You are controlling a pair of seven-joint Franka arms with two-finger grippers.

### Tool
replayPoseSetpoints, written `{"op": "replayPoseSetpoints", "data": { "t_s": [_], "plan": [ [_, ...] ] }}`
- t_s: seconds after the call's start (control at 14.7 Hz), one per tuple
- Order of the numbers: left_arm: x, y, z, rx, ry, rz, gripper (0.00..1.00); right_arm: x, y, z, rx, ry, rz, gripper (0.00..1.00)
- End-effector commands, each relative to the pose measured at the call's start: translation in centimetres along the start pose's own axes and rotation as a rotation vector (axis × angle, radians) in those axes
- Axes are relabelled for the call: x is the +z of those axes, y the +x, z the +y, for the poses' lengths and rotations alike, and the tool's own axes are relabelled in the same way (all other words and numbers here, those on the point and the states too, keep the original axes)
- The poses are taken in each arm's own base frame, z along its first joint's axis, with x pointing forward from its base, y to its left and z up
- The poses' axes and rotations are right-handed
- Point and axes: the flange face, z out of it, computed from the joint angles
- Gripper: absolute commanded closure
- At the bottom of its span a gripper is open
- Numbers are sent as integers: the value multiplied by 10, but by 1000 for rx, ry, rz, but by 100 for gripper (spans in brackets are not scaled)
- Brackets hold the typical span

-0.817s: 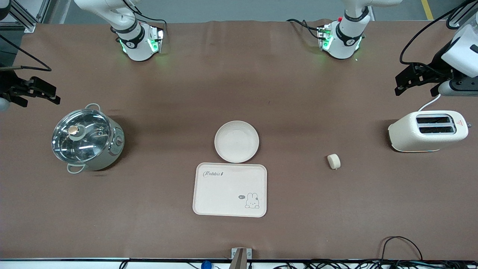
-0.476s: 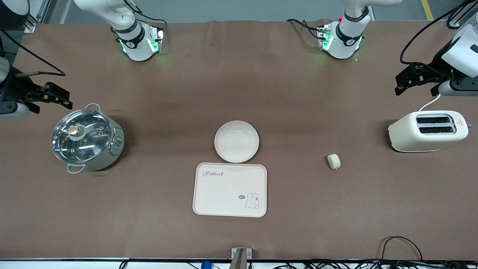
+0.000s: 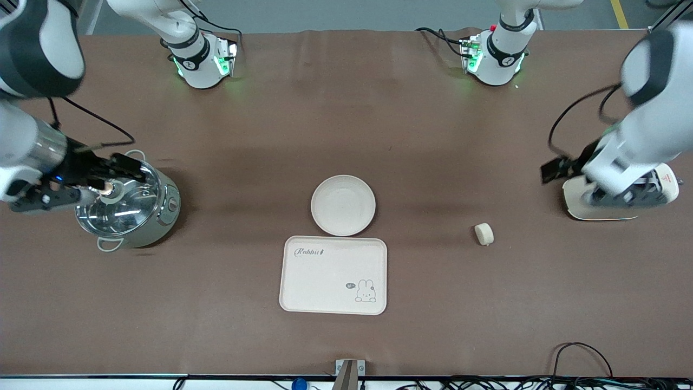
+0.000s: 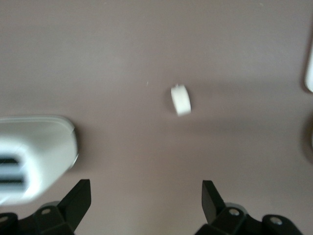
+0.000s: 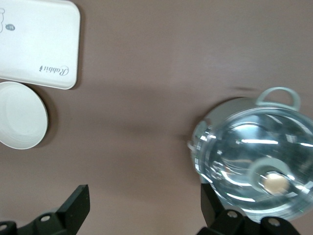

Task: Place bun in plate and plate on tray
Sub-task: 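Reach the left gripper toward the bun while the right gripper reaches the pot, then grasp the cream bun with the left gripper and lift it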

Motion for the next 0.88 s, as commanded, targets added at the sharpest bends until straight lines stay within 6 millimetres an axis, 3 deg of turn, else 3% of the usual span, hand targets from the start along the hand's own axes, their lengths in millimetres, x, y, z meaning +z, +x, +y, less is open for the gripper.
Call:
{"op": "replayPoseSetpoints", "data": {
  "t_s": [0.0,0.2,0.34,0.48,0.54,0.82],
  "plan": [
    [92,10,17,-47,-12,19,0,46,23,-38,-48,-6,-29,0],
    [176,4,29,-87,-32,91,0,66,36,-43,-55,-17,-10,0],
    [207,0,28,-94,-44,142,1,77,43,-45,-56,-23,-2,0],
    [235,-2,26,-118,-66,171,14,86,48,-53,-65,-19,5,0],
    [241,-6,30,-117,-75,195,26,87,49,-54,-64,-18,5,0],
    [250,-11,33,-134,-94,199,67,84,50,-57,-69,-7,26,0]
  ]
}}
